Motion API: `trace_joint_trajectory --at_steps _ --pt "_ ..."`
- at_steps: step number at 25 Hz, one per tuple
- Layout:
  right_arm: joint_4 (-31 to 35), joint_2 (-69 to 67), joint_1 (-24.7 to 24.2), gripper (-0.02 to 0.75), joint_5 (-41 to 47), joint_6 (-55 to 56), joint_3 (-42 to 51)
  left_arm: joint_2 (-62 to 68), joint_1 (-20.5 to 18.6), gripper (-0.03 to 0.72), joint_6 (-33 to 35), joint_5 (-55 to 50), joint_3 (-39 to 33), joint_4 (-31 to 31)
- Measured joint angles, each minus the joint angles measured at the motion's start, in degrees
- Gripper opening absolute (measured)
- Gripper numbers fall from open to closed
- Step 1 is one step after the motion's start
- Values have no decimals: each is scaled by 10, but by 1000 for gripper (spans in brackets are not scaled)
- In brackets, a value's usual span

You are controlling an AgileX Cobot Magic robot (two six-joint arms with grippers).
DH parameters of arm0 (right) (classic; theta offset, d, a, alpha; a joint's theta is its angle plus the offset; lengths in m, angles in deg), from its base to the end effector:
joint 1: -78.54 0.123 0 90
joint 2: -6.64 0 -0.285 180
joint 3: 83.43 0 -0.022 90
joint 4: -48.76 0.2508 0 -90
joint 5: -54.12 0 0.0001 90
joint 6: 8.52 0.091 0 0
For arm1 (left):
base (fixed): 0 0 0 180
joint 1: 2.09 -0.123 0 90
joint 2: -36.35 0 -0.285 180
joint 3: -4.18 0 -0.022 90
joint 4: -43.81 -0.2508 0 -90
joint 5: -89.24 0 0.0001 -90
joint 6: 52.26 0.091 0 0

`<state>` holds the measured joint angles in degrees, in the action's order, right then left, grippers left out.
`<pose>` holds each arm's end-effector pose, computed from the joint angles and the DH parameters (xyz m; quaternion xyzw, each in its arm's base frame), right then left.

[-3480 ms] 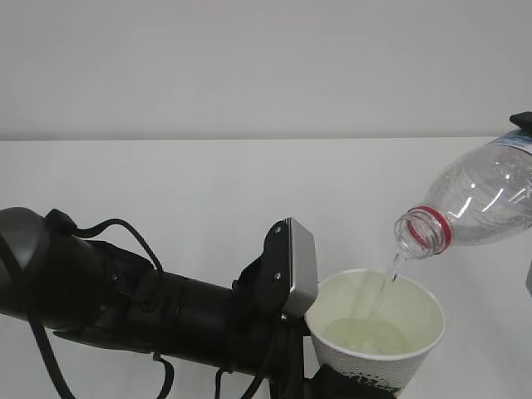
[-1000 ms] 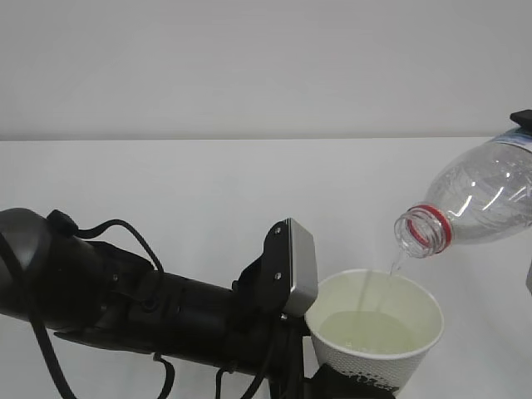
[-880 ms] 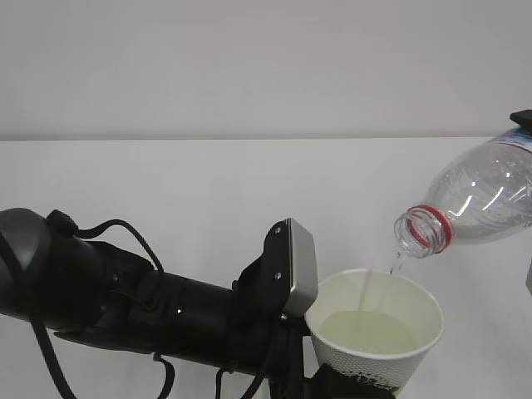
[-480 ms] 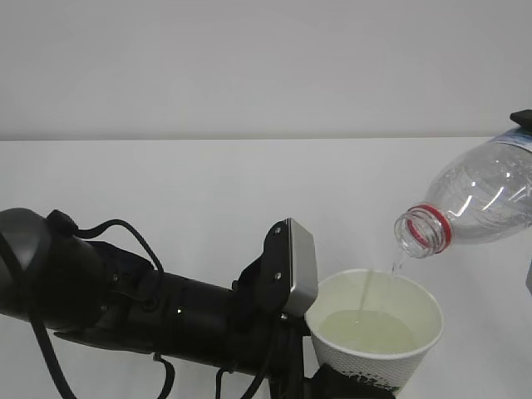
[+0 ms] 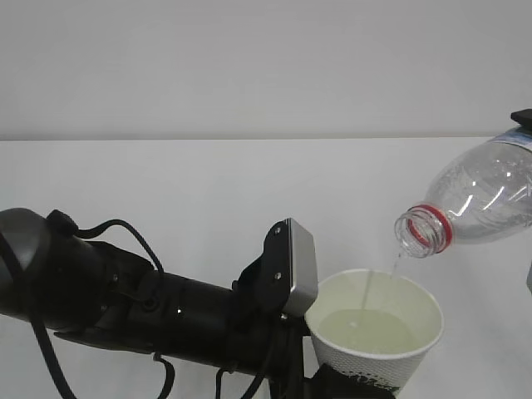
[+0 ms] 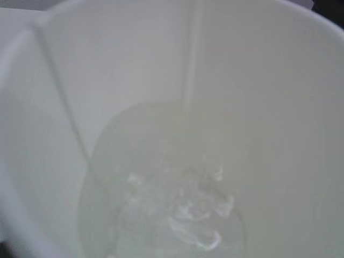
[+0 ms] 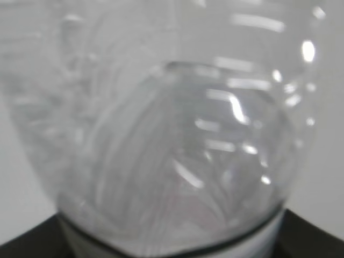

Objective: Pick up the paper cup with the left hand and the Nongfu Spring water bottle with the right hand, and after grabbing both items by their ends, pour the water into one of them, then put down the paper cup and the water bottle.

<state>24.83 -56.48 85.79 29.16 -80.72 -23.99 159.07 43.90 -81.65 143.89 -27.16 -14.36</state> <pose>0.1794 0.0385 0.2459 -0.6235 0.4389 -0.3949 0.5125 0.1921 -0.2896 0.1166 0.5622 0.5916 -0.4409 0.3736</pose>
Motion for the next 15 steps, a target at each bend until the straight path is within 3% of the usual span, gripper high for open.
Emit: trace_joint_trajectory --at_steps 15 --pt "0 0 0 432 0 -1 0 0 0 501 0 0 0 0"
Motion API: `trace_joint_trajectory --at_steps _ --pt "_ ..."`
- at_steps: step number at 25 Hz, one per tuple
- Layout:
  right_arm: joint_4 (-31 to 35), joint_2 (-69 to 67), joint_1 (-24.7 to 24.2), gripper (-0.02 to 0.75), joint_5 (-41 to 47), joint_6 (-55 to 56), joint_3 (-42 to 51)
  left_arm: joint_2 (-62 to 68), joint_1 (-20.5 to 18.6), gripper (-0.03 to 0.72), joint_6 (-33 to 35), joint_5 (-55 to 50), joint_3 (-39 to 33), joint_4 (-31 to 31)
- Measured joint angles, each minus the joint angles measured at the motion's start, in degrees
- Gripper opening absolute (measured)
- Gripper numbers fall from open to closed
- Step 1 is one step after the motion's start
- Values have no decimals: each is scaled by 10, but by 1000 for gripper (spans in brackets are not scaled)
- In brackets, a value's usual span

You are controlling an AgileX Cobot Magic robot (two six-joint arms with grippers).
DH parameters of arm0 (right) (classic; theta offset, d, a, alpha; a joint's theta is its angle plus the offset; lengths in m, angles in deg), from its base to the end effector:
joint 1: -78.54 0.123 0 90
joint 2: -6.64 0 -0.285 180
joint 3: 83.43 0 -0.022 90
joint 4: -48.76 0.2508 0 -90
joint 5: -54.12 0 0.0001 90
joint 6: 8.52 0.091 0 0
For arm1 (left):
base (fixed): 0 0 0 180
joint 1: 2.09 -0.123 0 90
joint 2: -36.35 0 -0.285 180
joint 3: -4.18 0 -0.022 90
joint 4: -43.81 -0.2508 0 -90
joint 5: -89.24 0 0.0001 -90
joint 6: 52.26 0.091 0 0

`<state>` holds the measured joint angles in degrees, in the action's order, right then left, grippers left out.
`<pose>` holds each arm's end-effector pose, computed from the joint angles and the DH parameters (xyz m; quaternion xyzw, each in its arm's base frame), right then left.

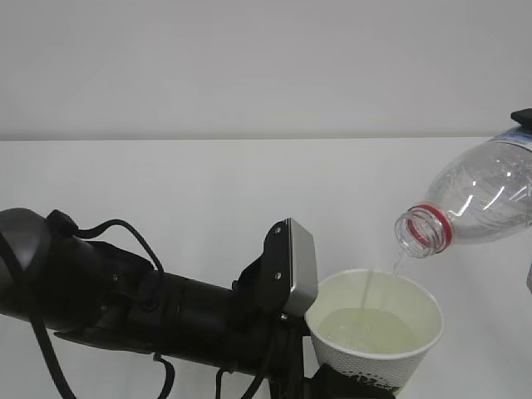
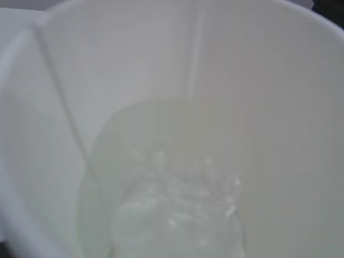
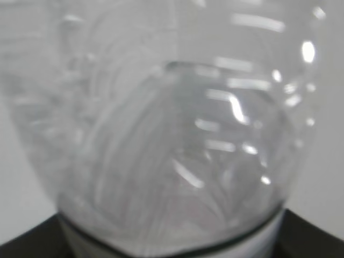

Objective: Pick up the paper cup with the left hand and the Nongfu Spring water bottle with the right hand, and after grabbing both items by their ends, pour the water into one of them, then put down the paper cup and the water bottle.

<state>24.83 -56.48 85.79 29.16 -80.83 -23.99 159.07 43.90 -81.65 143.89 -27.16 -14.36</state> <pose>0.1794 0.0385 0.2459 -0.6239 0.4383 -0.3954 0.5121 0.1921 -0.2896 0.1166 0.5622 0.5916 -0.4409 0.3736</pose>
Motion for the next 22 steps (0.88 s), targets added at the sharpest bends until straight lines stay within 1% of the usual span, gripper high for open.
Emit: trace_joint_trajectory --at_steps 22 --pt "1 0 0 432 0 -1 0 0 0 501 0 -1 0 1"
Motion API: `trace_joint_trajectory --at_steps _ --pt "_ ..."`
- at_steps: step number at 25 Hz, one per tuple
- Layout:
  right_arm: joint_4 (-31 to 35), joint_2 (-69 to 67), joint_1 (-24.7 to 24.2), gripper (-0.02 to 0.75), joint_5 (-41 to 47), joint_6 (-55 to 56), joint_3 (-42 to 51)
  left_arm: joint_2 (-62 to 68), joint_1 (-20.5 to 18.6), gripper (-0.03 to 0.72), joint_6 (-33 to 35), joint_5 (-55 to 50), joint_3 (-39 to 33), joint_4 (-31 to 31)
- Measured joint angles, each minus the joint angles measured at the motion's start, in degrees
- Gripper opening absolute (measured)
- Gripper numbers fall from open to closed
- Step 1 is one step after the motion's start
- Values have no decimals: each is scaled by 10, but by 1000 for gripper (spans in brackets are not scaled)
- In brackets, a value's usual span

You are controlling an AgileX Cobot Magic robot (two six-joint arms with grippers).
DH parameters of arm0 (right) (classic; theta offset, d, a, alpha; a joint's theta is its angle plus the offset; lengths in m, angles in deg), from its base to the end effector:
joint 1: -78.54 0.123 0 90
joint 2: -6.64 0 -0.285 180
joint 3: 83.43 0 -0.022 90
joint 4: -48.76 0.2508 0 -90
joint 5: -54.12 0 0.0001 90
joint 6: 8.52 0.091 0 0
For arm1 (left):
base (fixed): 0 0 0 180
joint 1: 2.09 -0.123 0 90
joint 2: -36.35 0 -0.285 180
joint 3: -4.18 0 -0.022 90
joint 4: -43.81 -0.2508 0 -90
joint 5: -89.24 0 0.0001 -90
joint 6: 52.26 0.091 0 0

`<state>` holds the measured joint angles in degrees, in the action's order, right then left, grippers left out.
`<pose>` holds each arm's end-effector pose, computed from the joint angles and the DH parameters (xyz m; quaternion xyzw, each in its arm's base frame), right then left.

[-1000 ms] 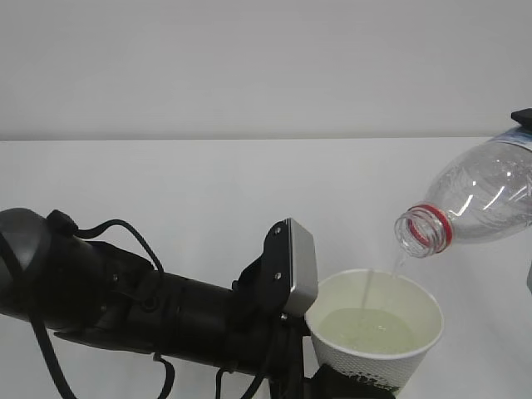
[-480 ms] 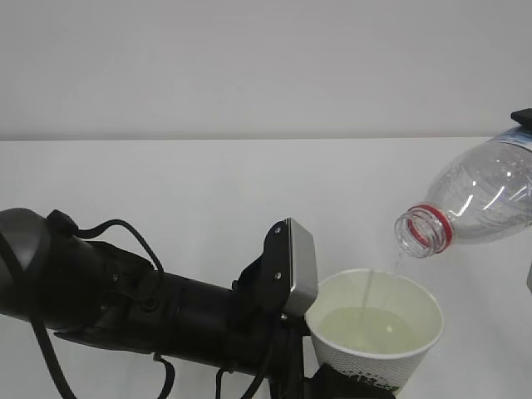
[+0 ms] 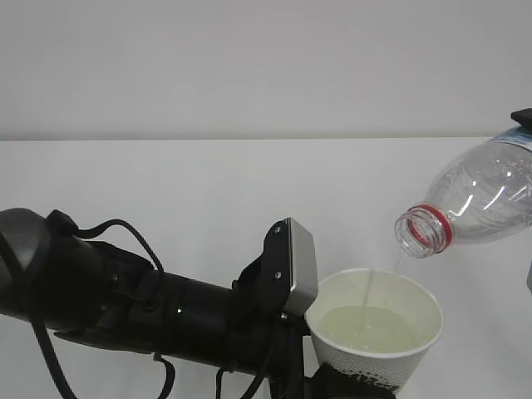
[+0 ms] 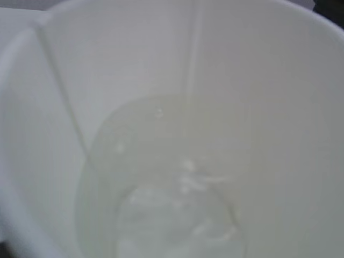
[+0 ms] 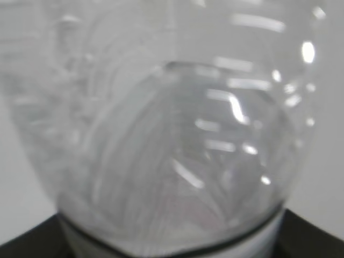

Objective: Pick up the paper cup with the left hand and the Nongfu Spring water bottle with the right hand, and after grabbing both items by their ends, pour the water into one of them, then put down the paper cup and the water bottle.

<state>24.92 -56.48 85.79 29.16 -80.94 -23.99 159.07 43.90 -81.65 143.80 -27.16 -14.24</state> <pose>0.1794 0.0384 0.2459 -0.6239 0.4383 -0.3958 0.5119 0.1923 -0.2896 0.1165 0.5616 0.5925 -0.4403 0.3738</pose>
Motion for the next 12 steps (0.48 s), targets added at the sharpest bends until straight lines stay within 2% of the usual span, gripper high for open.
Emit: trace_joint_trajectory --at_steps 12 --pt "0 0 0 432 0 -3 0 0 0 501 0 0 0 0"
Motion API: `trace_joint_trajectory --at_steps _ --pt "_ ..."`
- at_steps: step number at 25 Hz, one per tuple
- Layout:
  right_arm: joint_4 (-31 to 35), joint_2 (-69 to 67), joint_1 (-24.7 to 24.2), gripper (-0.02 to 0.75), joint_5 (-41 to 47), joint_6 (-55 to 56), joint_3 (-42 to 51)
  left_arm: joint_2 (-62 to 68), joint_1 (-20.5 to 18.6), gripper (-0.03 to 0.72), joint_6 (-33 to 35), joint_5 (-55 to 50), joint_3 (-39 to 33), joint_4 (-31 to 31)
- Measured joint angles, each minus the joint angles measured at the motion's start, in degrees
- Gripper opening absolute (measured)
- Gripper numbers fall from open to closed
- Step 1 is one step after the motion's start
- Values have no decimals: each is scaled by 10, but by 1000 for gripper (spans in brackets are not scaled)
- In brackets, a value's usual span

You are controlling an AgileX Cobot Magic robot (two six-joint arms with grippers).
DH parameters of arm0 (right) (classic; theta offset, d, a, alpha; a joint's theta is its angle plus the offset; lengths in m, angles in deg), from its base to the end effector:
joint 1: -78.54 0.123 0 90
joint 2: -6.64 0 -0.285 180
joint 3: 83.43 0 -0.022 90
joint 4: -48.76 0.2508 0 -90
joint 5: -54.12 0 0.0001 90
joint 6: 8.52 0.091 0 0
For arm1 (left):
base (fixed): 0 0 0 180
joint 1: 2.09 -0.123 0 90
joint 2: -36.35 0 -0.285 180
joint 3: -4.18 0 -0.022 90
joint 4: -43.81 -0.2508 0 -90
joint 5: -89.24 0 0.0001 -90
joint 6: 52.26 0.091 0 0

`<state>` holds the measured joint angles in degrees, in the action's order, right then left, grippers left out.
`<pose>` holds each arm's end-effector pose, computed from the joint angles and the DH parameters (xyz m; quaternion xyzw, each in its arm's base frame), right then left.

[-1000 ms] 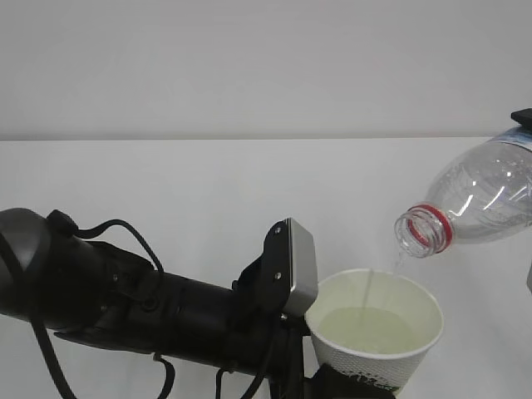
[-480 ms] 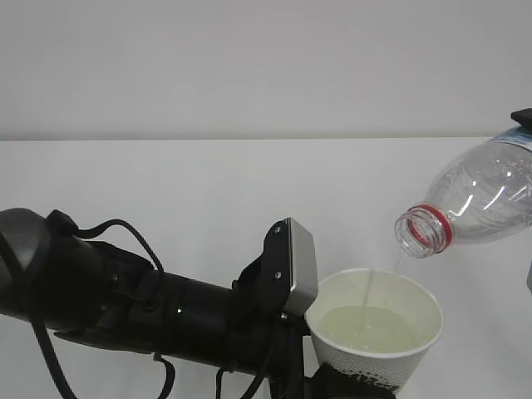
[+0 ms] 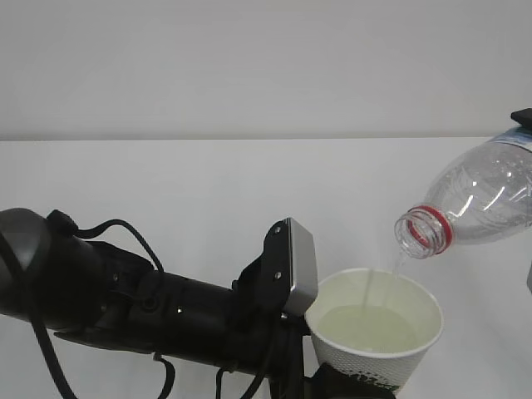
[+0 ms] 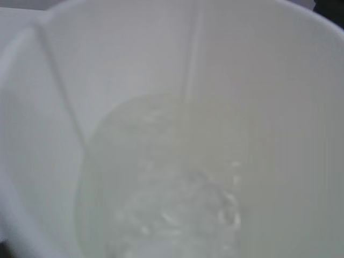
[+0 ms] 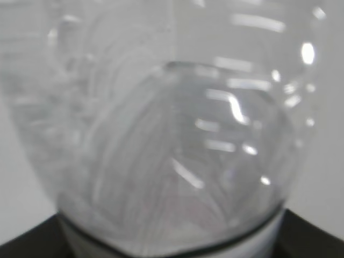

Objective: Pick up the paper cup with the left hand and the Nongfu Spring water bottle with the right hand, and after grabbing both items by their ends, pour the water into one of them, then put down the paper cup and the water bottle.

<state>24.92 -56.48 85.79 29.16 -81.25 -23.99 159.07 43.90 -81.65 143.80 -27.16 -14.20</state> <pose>0.1794 0.0384 0.2459 -0.6250 0.4366 -0.3971 0.5109 0.1924 -0.2896 0.1165 0.5613 0.5927 -0.4403 0.3739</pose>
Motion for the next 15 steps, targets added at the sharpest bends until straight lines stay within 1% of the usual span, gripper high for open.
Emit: trace_joint_trajectory --at_steps 15 --pt "0 0 0 432 0 -2 0 0 0 501 0 0 0 0"
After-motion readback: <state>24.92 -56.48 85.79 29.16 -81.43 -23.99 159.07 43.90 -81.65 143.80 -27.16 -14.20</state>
